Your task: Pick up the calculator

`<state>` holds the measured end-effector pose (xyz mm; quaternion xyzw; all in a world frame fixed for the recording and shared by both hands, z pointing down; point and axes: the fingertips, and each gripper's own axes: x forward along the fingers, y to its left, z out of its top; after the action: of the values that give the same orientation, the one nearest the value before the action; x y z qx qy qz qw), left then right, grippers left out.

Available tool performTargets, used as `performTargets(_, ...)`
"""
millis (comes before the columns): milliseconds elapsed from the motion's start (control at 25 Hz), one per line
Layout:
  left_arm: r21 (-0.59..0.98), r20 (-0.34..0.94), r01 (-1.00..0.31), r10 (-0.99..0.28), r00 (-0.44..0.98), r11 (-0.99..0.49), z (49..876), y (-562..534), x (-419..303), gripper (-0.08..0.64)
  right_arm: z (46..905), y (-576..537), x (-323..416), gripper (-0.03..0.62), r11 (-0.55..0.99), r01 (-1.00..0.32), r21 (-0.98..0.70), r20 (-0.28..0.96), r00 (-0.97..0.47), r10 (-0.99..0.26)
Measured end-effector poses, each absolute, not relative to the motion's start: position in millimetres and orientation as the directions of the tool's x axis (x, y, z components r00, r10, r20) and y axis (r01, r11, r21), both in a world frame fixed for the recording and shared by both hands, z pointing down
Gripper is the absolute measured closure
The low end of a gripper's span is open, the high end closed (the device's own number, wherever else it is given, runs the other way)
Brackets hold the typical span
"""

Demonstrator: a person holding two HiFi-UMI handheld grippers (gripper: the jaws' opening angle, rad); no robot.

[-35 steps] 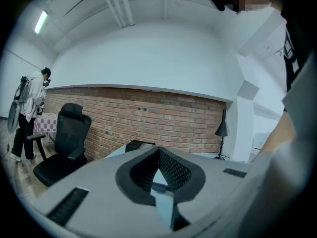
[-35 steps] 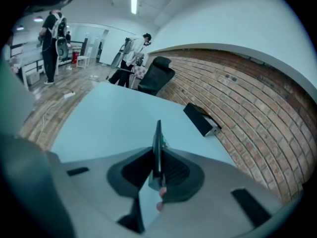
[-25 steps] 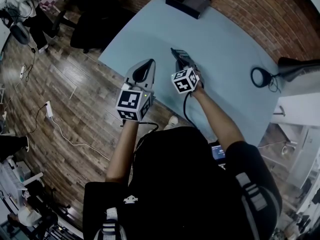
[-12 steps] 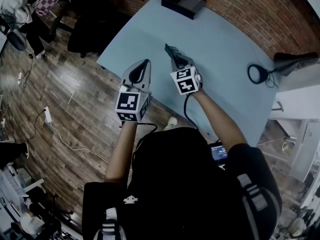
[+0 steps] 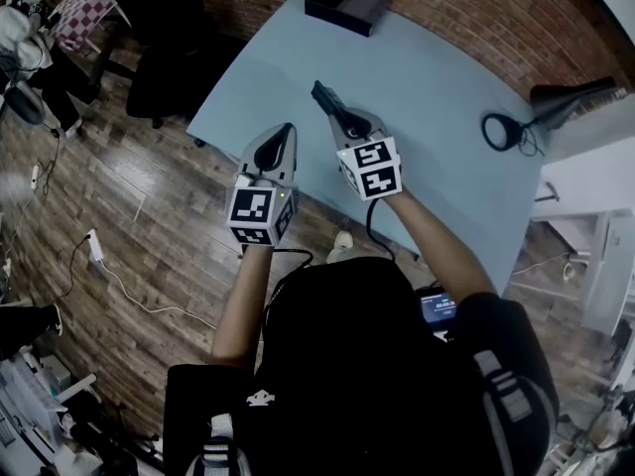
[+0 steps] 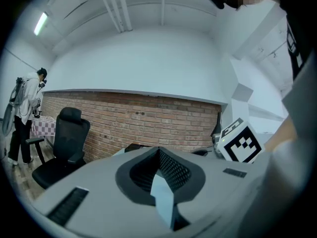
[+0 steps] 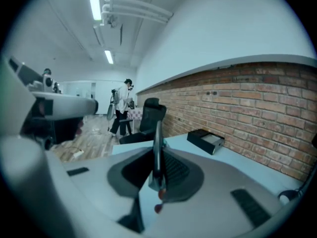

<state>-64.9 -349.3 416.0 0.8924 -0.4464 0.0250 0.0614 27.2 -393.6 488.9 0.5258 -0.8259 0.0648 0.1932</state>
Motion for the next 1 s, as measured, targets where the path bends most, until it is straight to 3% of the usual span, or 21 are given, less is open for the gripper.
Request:
performTargets(360,0.076,0.082,-0.788,-0.784,0.615,-0.611,410.0,-334.2,-68.7,0.552,437.1,-358.8,14.3,0.535,0.433,-0.898,0.074,0.295,-0.395,-0.87)
performTargets(1000,0.084,0.058,-0.759,-0.757,0.651,-0.646,406.1,-287.7,-90.7,0.552,412.8,-301.5,-10.0,0.535,0.391,-0.918,0.061,0.235,-0.368,-0.9)
